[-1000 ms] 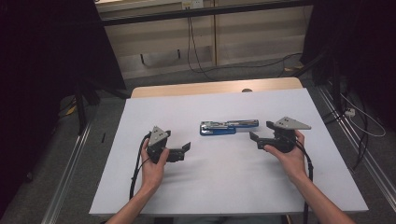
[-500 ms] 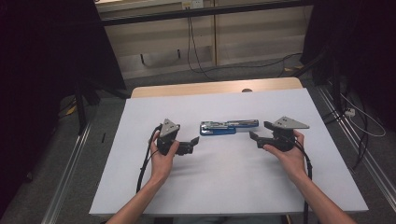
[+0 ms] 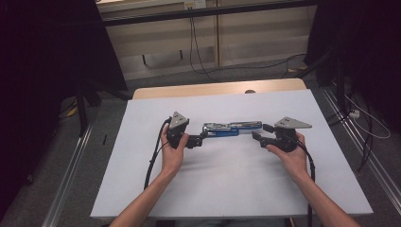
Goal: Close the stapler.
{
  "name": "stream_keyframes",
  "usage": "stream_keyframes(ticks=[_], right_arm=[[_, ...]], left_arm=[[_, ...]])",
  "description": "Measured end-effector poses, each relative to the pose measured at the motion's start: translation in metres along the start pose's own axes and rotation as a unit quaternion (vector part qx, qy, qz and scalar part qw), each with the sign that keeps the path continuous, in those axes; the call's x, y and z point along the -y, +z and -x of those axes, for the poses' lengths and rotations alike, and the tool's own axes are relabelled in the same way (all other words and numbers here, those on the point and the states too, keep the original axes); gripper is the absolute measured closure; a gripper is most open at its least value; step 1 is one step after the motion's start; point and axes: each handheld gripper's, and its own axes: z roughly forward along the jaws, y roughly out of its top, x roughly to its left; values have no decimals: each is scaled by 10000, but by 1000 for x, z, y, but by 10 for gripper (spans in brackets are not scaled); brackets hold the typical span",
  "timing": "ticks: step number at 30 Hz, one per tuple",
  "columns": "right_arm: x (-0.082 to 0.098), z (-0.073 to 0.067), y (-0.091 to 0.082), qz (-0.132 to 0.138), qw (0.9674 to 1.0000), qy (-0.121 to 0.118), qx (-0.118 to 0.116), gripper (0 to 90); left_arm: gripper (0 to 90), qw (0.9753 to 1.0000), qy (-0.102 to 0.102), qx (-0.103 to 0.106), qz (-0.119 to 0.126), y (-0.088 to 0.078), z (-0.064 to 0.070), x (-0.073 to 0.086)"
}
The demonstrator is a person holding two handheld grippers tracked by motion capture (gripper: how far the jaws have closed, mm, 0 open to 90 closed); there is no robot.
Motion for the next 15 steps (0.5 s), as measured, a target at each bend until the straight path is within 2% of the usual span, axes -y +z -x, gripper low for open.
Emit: stream_keyframes(ticks=[2, 3, 5, 7, 15], right_arm=[[-1, -1, 2, 14, 10000, -6, -44, 498], [-1, -1, 2, 11, 10000, -24, -62, 522], [-1, -2, 4, -24, 10000, -43, -47, 551], [0, -3, 4, -78, 9999, -54, -52, 601], [3, 0, 3, -207, 9998, -29, -44, 776]], left_arm=[[48, 9999, 110, 26, -130, 2, 2, 2], [53, 9998, 181, 64, -111, 2, 2, 2], [47, 9997, 149, 138, -104, 2, 2, 3], [47, 9999, 102, 123, -40, 2, 2, 2], [53, 9998, 156, 137, -72, 5, 4, 3]])
